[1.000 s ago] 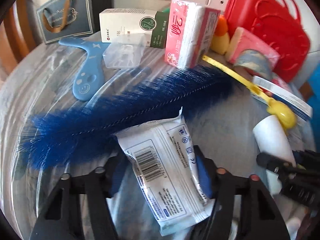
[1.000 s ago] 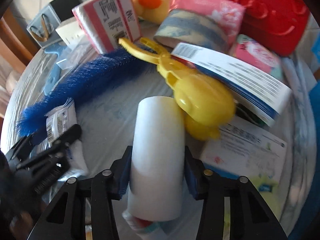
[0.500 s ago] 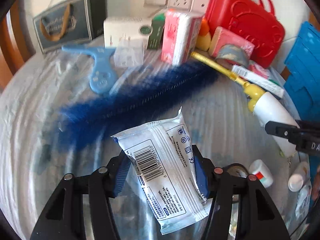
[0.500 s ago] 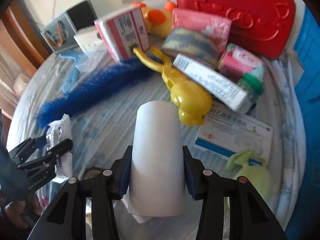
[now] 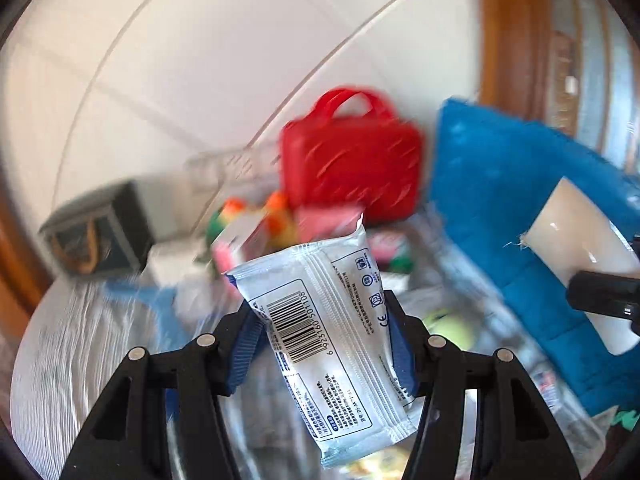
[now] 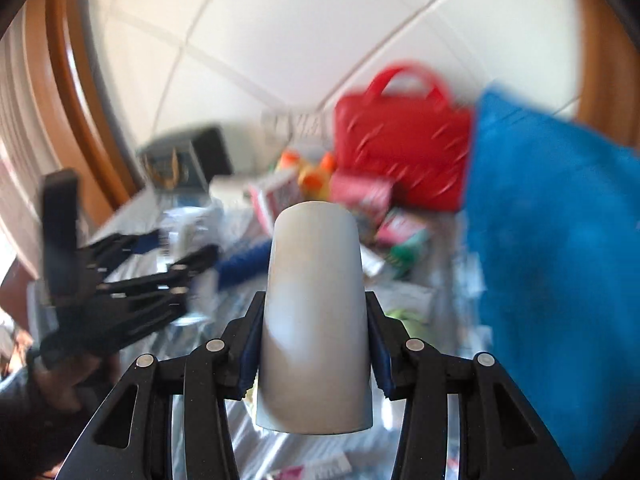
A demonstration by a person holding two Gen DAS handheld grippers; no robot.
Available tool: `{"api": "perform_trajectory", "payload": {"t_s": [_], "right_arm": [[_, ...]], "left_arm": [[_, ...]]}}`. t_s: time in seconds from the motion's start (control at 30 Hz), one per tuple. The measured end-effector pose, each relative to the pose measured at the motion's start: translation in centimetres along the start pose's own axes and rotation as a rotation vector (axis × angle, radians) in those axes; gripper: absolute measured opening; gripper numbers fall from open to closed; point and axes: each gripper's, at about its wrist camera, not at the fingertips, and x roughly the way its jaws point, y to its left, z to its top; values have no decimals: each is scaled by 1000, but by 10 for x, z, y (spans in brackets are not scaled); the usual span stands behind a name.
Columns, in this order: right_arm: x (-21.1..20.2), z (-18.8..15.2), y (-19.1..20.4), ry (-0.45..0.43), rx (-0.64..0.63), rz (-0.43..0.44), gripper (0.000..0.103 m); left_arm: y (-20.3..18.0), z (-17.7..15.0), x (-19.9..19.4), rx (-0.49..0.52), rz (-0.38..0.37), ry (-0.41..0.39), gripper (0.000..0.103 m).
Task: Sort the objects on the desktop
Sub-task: 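Carry the packet and white roll over the blue bin and release both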
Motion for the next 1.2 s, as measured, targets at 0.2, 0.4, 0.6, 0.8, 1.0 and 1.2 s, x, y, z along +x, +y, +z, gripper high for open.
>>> {"api": "perform_trajectory", "payload": {"t_s": [0.2, 0.4, 0.6, 0.8, 1.0, 1.2], "right_arm": [[-156, 6, -47, -232, 81, -176, 45], [-238, 6, -140, -292, 164, -381, 45], [-251, 7, -228, -252, 246, -503, 62], [-271, -7, -257, -307, 273, -459, 92], [-289, -32, -255, -387, 287, -326, 93], [-280, -44, -225, -388, 225, -250, 98]], "left_arm": [[-112, 75, -59, 150, -215, -170, 57], [-232, 130, -90, 264, -360, -248, 57], [-325, 167, -79, 293, -406, -180, 67], [-345, 176, -78, 228, -342, -167, 82], [-334, 148, -94, 201, -246, -186, 82], [-311, 116, -101, 157, -135, -181, 82]]}}
